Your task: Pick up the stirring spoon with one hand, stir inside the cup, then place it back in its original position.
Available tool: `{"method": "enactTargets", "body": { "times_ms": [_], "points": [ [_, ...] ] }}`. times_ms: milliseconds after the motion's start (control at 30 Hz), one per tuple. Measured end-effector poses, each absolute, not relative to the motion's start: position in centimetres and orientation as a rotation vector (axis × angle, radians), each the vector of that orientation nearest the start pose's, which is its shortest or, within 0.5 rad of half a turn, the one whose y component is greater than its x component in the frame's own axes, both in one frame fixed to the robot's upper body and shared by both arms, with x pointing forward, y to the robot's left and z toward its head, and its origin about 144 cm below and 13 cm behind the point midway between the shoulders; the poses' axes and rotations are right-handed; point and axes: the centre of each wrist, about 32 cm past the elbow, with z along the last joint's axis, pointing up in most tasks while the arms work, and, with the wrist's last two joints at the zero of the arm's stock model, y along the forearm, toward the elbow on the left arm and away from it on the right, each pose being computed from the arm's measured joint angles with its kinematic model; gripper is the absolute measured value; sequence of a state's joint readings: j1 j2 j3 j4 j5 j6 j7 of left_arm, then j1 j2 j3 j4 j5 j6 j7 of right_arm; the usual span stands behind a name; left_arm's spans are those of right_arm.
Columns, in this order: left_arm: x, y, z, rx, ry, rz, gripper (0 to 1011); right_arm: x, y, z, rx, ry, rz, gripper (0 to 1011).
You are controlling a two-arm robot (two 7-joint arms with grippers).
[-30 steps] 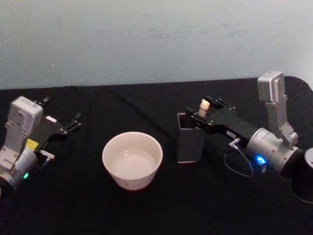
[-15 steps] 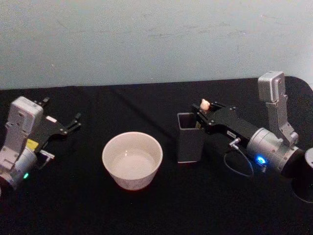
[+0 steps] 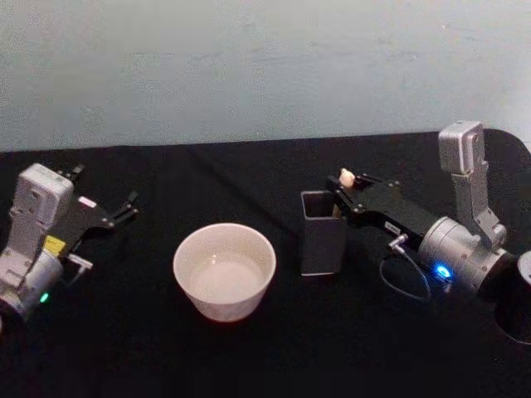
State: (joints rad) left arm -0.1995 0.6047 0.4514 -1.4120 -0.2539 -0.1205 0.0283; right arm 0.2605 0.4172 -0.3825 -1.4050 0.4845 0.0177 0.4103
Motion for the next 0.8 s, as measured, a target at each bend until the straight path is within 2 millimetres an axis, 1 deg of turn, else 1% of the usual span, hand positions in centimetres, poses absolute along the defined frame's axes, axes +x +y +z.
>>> {"method": "enactTargets", "body": {
  "times_ms": [300,533,600,800],
  "points": [
    [48.9,31.0,114.0,0.304,-0.285,1.248,1001,51.5,-25.8,117.0,-0.03,0.025,-0.854,213],
    [48.9,31.0,114.0,0.304,-0.285,1.248,1001,51.5,-26.0,118.8,-0.015,-0.047,-0.811,213],
    [48.9,31.0,114.0,0.304,-0.285,1.248,1001,51.5,-26.0,119.0,-0.012,-0.055,-0.807,213],
    [48.9,31.0,114.0,0.304,-0.285,1.248,1001,51.2,-26.4,120.5,0.013,-0.119,-0.781,213]
  ]
}}
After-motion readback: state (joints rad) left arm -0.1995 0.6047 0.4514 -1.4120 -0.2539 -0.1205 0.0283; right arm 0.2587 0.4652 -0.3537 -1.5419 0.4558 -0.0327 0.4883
